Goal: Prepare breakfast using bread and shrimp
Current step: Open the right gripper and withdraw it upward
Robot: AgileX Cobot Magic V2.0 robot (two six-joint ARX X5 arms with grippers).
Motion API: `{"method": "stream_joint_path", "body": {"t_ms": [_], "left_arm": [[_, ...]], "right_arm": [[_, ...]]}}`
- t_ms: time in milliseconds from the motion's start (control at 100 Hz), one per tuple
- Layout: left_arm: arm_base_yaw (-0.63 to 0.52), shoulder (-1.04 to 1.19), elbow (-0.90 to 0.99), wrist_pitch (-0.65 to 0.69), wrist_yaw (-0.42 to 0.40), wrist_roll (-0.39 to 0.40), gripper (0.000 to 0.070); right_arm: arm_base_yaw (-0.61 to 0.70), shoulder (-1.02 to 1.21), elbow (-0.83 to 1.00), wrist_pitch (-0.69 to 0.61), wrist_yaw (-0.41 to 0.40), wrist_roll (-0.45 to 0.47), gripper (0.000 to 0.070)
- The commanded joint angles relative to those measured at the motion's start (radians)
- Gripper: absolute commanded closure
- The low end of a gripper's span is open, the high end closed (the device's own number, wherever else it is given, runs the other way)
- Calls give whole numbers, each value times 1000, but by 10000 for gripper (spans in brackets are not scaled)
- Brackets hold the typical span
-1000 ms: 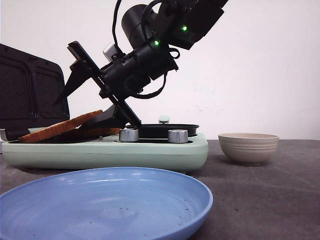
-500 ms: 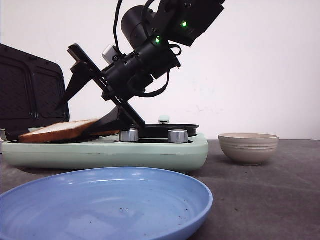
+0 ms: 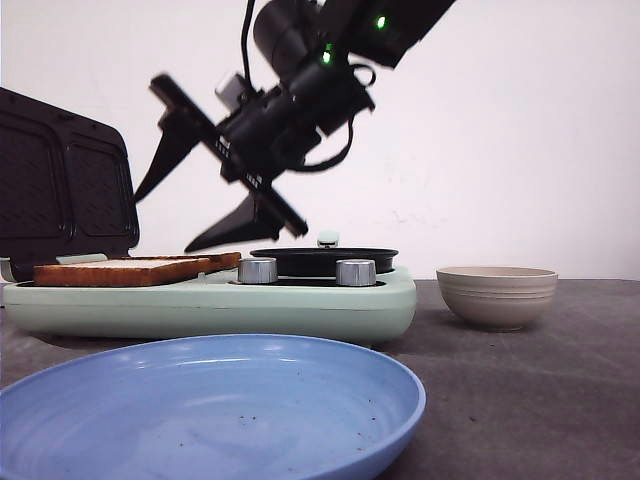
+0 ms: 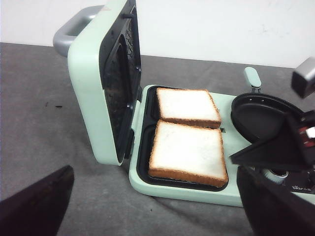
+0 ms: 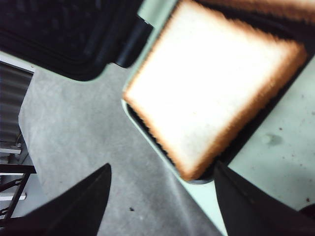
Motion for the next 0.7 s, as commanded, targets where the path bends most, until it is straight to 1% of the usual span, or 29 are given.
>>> {"method": "stream_joint_path", "body": {"t_ms": [0, 50, 120, 210, 300, 340, 420, 500, 620, 690], "left_arm": [[0, 2, 9, 8, -2, -5, 105], [0, 2, 9, 8, -2, -5, 105], [0, 2, 9, 7, -2, -5, 104], [0, 2, 9, 7, -2, -4, 104], [0, 2, 9, 8, -2, -5, 104], [0, 2, 9, 8, -1, -5, 105], [0, 2, 9, 8, 0, -5, 104], [0, 2, 9, 8, 0, -5, 104], [0, 2, 9, 8, 1, -5, 105], [0, 2, 9, 8, 1, -5, 104]], "right_arm": [[-1, -41, 17, 8, 21, -54, 290], [-8, -73, 17, -6, 43, -87, 290], [-18, -124, 17, -44, 104, -142, 290], [-29, -196, 17, -114, 205, -242, 290], [-38, -271, 17, -201, 325, -344, 290], [-41, -303, 17, -243, 364, -378, 290], [-50, -362, 17, -319, 402, -453, 290], [-61, -417, 17, -395, 435, -505, 290], [-85, -485, 16, -485, 442, -557, 291], [-104, -523, 10, -521, 470, -560, 291]]}}
